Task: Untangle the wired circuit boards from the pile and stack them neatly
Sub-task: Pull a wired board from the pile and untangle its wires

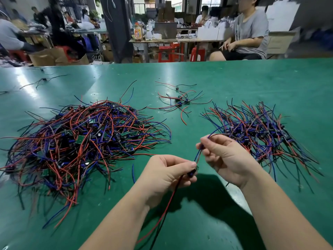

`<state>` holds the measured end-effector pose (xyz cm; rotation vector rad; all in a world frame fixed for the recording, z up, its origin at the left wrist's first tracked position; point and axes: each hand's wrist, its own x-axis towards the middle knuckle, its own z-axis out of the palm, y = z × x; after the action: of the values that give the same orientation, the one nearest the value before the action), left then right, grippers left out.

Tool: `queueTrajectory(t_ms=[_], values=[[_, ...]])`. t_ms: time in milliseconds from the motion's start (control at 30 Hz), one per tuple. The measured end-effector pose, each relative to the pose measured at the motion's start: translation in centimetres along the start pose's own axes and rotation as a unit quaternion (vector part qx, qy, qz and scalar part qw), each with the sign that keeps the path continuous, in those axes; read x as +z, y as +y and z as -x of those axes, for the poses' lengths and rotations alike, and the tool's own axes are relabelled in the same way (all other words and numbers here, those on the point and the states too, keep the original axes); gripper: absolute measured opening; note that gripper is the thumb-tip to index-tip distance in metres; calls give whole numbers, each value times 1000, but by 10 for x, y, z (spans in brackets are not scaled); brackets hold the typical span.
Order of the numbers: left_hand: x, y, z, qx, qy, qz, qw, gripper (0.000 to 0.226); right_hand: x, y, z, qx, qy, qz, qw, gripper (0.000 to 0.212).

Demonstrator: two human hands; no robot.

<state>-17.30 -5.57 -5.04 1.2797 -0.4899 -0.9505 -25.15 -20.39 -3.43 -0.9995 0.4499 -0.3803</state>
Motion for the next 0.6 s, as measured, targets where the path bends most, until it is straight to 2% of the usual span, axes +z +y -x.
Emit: queueTrajectory(t_ms=[100,200,300,500,600], values=[[5,-3,2,-2,-13,-14,1000,24,-11,-13,-6,-28,83,-64,994,2],[8,-4,1,1,-7,-19,1000,20,-19,-16,-9,-70,128,-38,989,11],[5,-3,-2,16,15,-29,999,8,-19,-12,-10,-80,125,-32,988,18],[-2,-1,-4,37,39,-52,997,11,-20,-16,-7,-72,107,-99,987,11],[-2,-4,-5,36,40,-56,997,14,-22,-18,-7,-51,138,-116,982,22]])
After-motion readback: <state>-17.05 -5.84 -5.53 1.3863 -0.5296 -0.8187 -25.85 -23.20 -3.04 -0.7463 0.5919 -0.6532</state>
